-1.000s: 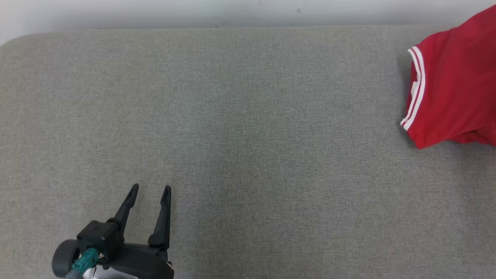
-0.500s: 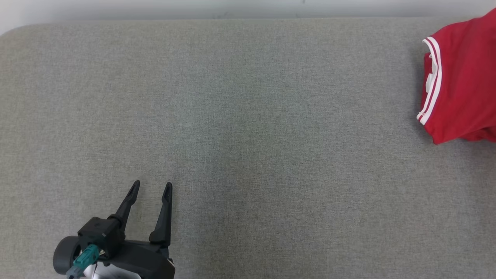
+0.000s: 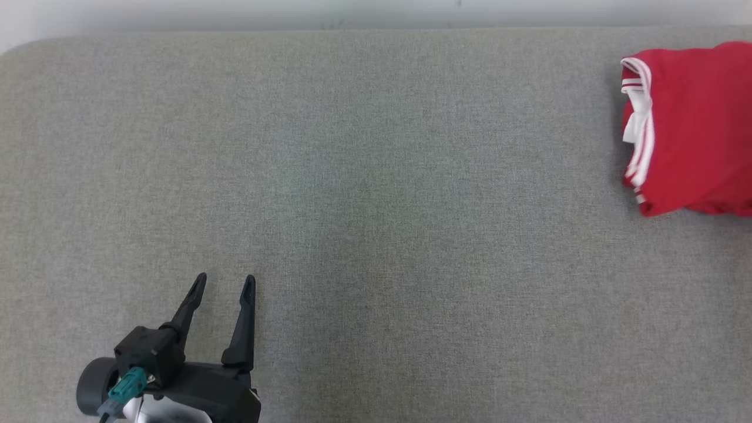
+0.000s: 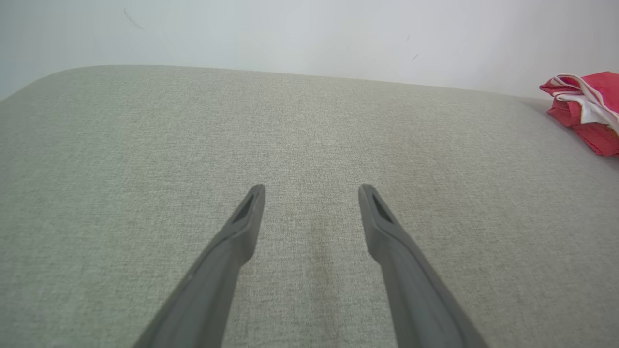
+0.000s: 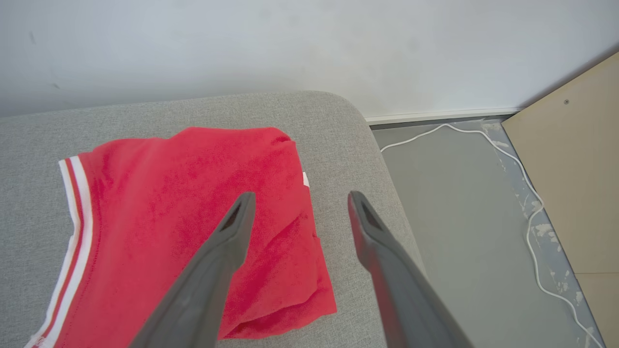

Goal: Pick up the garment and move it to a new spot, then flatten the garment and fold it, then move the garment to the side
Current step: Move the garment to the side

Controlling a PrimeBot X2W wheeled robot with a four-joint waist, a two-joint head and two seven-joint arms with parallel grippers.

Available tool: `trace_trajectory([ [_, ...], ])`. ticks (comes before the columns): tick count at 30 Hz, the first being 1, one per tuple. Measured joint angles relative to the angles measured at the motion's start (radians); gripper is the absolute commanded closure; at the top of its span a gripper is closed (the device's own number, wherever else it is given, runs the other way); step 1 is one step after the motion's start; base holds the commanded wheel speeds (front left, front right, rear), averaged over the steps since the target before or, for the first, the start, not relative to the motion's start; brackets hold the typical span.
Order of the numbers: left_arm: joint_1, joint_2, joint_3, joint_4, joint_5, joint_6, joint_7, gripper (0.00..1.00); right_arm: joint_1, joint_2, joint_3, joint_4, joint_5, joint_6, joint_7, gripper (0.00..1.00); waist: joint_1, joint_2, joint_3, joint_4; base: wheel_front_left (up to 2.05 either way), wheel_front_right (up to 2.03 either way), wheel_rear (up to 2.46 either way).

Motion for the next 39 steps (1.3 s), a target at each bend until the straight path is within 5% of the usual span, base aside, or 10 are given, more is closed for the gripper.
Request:
trace_trajectory([
  [7, -0.003, -0.005, -0.003, 0.013, -0.001, 0.000, -0.004, 0.00, 0.004, 0.009, 0.002, 0.024, 0.000, 0.023, -0.037, 0.00, 0.0000, 0.0000, -0.023, -0.003, 0.00, 0.00, 0.00],
  [19, 0.016, -0.009, 0.028, 0.047, -0.031, 0.000, -0.031, 0.00, 0.187, 0.142, -0.045, -0.074, 0.087, 0.097, -0.260, 0.00, 0.0000, 0.0000, -0.104, -0.012, 0.00, 0.00, 0.00],
  [30, 0.102, 0.005, 0.068, 0.053, -0.045, 0.001, -0.049, 0.00, 0.394, 0.210, -0.078, -0.250, 0.103, 0.100, -0.510, 0.00, -0.0001, -0.0001, -0.186, -0.051, 0.00, 0.00, 0.00],
  [39, 0.109, -0.003, 0.081, 0.038, -0.047, 0.001, -0.056, 0.00, 0.578, 0.227, -0.102, -0.397, 0.098, 0.060, -0.682, 0.00, -0.0001, -0.0001, -0.231, -0.078, 0.00, 0.00, 0.00],
])
